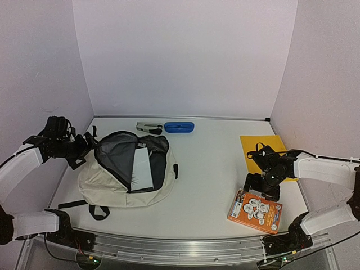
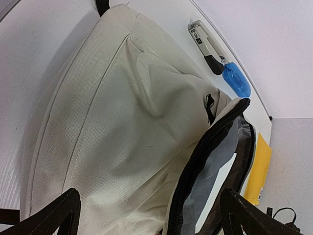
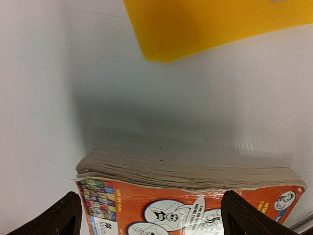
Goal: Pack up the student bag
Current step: Adjust the book at the center of the board.
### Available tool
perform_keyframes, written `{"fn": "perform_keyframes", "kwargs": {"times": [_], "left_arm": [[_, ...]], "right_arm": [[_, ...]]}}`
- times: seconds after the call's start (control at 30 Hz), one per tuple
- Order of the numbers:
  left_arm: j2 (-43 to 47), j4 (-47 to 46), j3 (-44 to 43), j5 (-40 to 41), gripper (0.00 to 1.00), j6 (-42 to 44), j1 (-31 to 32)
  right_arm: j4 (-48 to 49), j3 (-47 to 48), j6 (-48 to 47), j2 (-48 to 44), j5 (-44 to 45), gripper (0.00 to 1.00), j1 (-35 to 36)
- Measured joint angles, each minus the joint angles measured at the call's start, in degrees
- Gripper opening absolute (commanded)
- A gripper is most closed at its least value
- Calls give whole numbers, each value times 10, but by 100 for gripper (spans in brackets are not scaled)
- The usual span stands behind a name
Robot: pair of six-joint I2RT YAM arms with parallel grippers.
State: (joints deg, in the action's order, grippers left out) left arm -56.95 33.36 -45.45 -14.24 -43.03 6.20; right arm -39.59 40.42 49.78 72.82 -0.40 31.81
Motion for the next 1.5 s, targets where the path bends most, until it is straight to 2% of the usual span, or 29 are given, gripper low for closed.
{"fn": "perform_keyframes", "kwargs": {"times": [0.3,0.4,0.8,0.9,0.93,1.0,1.13,1.27,1.4,1.5], "left_arm": [[-32,-14,-3,-16,100,11,0],[-35,-20,-3,-21,100,11,0],[-35,-19,-19,-21,100,12,0],[-33,-19,-22,-20,100,14,0],[-32,-19,-22,-20,100,15,0],[-30,-19,-22,-20,100,17,0],[-26,-19,-25,-20,100,24,0],[-23,-19,-26,-21,100,26,0],[-23,-19,-26,-21,100,28,0],[-23,-19,-26,-21,100,31,0]], "right_arm": [[21,-27,15,17,-10,96,31],[51,-21,15,31,-9,91,35],[225,64,15,163,-1,88,93],[251,89,15,190,-7,93,104],[252,95,16,195,-9,98,107],[247,105,17,196,-12,98,111],[189,110,24,166,14,98,113],[143,96,43,84,37,98,94],[126,41,70,2,41,98,44],[111,-7,89,-20,39,98,15]]}}
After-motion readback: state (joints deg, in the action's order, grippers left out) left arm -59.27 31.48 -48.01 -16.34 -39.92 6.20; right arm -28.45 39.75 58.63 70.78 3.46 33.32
